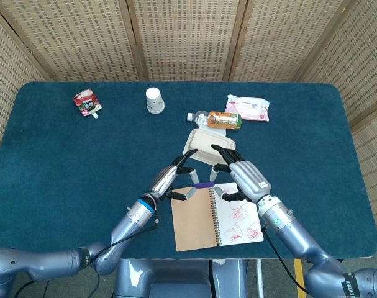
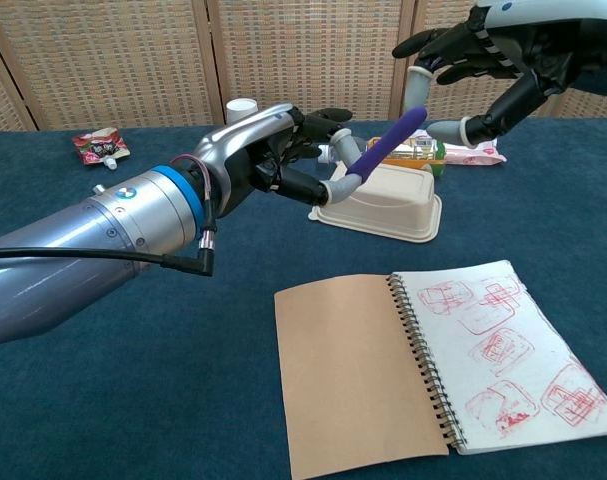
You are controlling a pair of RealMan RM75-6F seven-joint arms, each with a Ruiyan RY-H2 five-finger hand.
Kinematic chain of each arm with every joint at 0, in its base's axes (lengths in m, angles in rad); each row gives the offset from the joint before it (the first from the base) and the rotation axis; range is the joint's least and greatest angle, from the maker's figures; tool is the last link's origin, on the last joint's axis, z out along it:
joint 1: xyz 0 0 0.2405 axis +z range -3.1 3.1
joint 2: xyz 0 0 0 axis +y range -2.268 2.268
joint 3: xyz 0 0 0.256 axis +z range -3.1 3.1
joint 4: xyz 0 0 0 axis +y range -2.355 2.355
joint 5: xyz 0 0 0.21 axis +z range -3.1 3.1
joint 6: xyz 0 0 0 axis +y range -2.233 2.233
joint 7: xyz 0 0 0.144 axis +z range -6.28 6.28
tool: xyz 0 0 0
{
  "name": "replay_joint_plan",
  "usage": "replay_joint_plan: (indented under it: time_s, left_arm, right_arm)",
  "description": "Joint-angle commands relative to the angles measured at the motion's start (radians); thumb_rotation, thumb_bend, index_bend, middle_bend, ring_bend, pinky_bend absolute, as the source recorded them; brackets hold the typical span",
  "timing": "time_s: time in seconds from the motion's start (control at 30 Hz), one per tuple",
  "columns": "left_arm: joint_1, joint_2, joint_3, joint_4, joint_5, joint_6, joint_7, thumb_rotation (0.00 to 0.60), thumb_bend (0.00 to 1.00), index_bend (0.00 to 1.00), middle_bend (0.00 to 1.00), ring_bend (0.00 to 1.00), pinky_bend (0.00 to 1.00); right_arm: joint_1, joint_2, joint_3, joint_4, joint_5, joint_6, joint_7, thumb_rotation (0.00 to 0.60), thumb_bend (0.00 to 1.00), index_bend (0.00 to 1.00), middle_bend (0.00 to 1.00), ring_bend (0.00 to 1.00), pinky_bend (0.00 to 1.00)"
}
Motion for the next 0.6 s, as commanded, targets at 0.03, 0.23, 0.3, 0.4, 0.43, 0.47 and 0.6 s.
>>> replay_joint_plan:
  time_s: [0.03,0.23,0.3,0.4,0.43,0.47,0.6]
  left_arm:
    - [-0.001,-0.001,-0.001,0.001,-0.001,-0.001,0.000,0.600,0.51,0.70,0.00,0.00,0.00]
    - [-0.004,-0.003,-0.002,0.005,-0.007,-0.006,0.007,0.600,0.51,0.70,0.00,0.00,0.00]
    - [-0.004,-0.003,-0.003,0.006,-0.010,-0.008,0.010,0.600,0.51,0.70,0.00,0.00,0.00]
    - [-0.007,-0.004,-0.006,0.008,-0.017,-0.011,0.015,0.600,0.52,0.70,0.00,0.00,0.00]
    - [-0.007,-0.005,-0.007,0.008,-0.019,-0.012,0.016,0.600,0.51,0.70,0.00,0.00,0.00]
    - [-0.008,-0.005,-0.007,0.008,-0.020,-0.013,0.017,0.600,0.51,0.70,0.00,0.00,0.00]
    - [-0.009,-0.007,-0.007,0.010,-0.022,-0.015,0.019,0.600,0.52,0.70,0.00,0.00,0.00]
  right_arm:
    - [0.002,-0.002,-0.001,0.000,0.002,-0.001,-0.003,0.600,0.53,0.52,0.00,0.00,0.00]
    - [0.008,-0.012,0.000,0.000,0.014,-0.001,-0.012,0.600,0.53,0.52,0.00,0.00,0.00]
    - [0.010,-0.015,0.000,-0.001,0.020,-0.002,-0.016,0.600,0.53,0.52,0.00,0.00,0.00]
    - [0.013,-0.020,0.000,-0.004,0.030,-0.004,-0.019,0.600,0.53,0.50,0.00,0.00,0.00]
    - [0.014,-0.022,0.000,-0.005,0.031,-0.004,-0.018,0.600,0.53,0.50,0.00,0.00,0.00]
    - [0.014,-0.023,0.001,-0.005,0.032,-0.004,-0.018,0.600,0.53,0.50,0.00,0.00,0.00]
    - [0.018,-0.028,0.003,-0.005,0.037,-0.004,-0.020,0.600,0.53,0.50,0.00,0.00,0.00]
